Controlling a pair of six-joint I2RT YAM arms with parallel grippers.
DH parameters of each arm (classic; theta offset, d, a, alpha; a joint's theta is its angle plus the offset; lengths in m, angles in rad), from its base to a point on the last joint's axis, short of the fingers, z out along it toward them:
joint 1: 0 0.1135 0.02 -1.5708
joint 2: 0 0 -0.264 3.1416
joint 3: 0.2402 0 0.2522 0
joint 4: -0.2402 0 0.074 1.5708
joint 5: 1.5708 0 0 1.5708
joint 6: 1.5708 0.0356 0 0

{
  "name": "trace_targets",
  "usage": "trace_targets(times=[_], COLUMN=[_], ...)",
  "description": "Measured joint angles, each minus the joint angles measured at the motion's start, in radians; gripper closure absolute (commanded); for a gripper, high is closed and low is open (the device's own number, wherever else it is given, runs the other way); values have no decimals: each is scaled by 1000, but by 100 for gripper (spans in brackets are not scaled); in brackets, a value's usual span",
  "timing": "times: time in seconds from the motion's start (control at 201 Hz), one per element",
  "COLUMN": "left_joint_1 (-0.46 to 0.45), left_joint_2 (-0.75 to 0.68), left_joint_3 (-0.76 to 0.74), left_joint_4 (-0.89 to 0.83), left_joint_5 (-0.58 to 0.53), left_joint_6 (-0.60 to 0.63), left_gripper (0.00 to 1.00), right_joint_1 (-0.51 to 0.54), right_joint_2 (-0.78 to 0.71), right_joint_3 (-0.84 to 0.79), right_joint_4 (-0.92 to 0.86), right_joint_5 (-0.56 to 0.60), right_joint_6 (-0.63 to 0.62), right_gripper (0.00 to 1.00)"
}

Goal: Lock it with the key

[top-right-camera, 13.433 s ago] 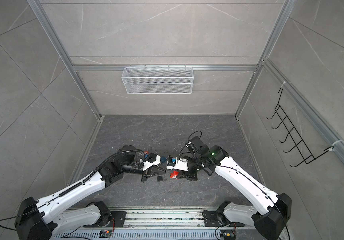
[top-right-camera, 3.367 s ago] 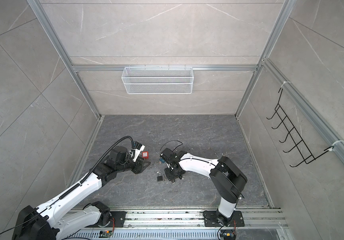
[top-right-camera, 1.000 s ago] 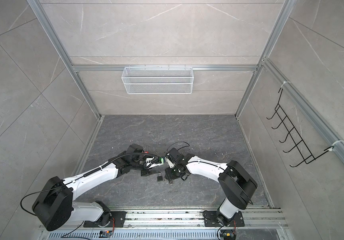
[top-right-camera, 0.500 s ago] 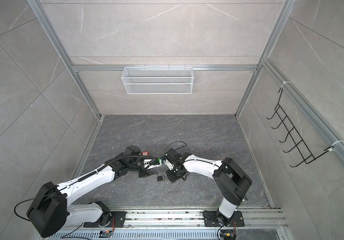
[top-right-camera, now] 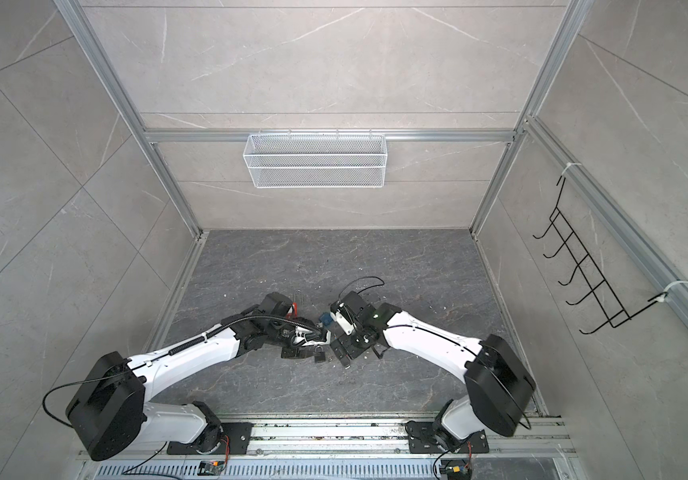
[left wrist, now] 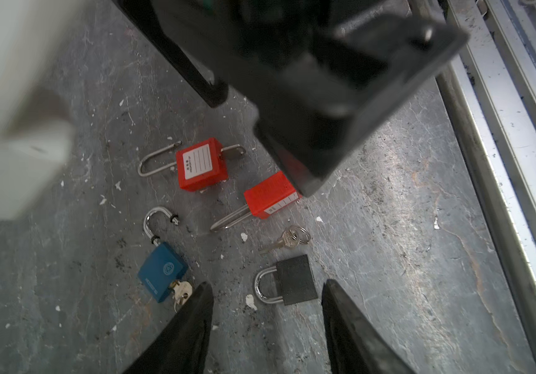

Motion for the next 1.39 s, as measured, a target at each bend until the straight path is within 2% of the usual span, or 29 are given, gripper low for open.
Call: trace_targets(times=[0.194, 0.284, 0.433, 0.767, 0.846, 1.001, 1.11, 1.24, 1.359, 1.394], left_joint_1=[-71, -95, -113, -124, -132, -149, -155, -156, -156, -156], left_joint_2=[142, 211, 301, 413, 433, 454, 454, 454, 452, 450], left_joint_3=[117, 170, 241, 305, 316, 322, 322, 320, 312, 306], left_joint_4=[-47, -61, -87, -139, -143, -145, -146, -136, -114, -103], left_joint_5=[-52, -76, -100, -120, -132, -145, -154, -157, -157, -157], left_joint_6=[154, 218, 296, 368, 369, 373, 377, 377, 377, 377], left_gripper=[45, 46, 46, 48, 48, 63, 67, 80, 85, 89], right_joint_1=[-9, -12, -12, -12, -12, -12, -12, -12, -12, -12], right_joint_2=[-126, -157, -239, -246, -237, -229, -228, -232, -251, -257], right_joint_3=[-95, -135, -200, -272, -272, -282, -306, -330, -342, -342], right_joint_4=[-6, -11, -12, -10, 1, 15, 31, 53, 68, 73], right_joint_5=[150, 175, 159, 33, 11, -30, -60, -90, -119, -126], right_joint_6=[185, 240, 293, 333, 333, 333, 332, 327, 308, 304], right_gripper=[0, 1, 16, 24, 28, 33, 35, 36, 38, 38])
